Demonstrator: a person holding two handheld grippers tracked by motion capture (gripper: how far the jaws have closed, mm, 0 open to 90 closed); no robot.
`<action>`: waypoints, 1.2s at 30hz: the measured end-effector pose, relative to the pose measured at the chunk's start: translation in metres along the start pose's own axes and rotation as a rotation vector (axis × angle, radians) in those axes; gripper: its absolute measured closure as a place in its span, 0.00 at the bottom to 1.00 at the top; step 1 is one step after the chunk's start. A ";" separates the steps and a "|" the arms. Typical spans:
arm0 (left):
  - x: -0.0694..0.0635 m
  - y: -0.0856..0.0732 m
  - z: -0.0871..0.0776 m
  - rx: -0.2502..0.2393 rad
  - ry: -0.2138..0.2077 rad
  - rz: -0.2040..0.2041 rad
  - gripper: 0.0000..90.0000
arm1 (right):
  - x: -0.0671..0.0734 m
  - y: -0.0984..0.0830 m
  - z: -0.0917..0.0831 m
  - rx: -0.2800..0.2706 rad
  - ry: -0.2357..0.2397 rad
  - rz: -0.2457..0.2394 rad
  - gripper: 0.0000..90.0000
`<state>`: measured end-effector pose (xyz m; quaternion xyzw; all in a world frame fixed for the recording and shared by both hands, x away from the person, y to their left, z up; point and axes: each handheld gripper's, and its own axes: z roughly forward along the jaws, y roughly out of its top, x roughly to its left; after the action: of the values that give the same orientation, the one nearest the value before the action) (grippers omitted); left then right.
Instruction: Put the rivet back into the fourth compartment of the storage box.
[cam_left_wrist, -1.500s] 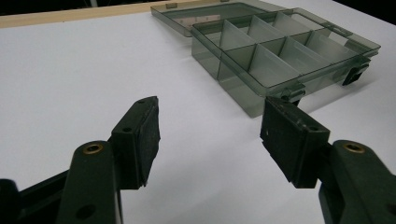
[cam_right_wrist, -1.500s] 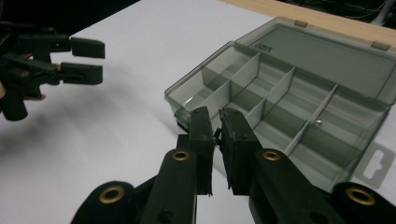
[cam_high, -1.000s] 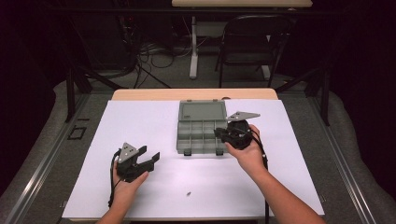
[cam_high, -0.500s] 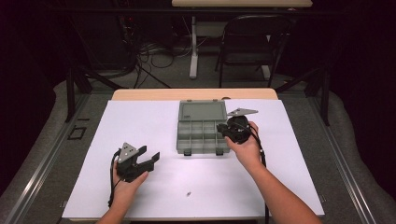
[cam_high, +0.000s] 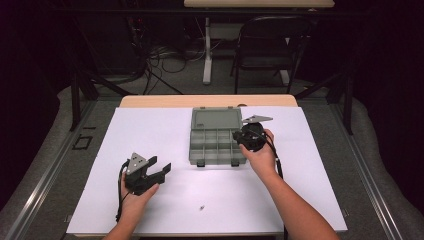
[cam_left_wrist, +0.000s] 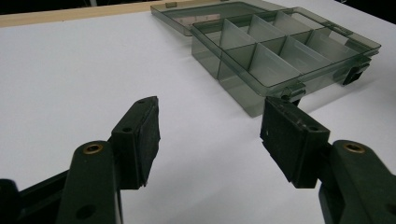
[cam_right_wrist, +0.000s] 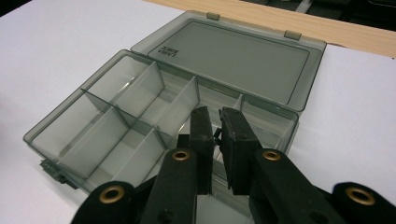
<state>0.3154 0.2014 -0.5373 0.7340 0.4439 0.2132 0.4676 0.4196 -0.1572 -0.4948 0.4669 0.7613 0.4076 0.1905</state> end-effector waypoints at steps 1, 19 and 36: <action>0.000 0.000 0.000 0.000 0.002 0.003 0.41 | -0.001 0.000 0.001 -0.001 -0.005 0.002 0.92; 0.000 0.000 0.000 0.003 -0.001 0.000 0.41 | -0.008 -0.007 0.025 0.015 -0.052 0.015 0.92; 0.001 0.000 0.000 0.005 -0.001 0.000 0.41 | -0.010 -0.013 0.037 0.037 -0.063 0.022 0.92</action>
<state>0.3158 0.2018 -0.5377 0.7352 0.4442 0.2118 0.4661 0.4428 -0.1525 -0.5281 0.4910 0.7572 0.3808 0.2013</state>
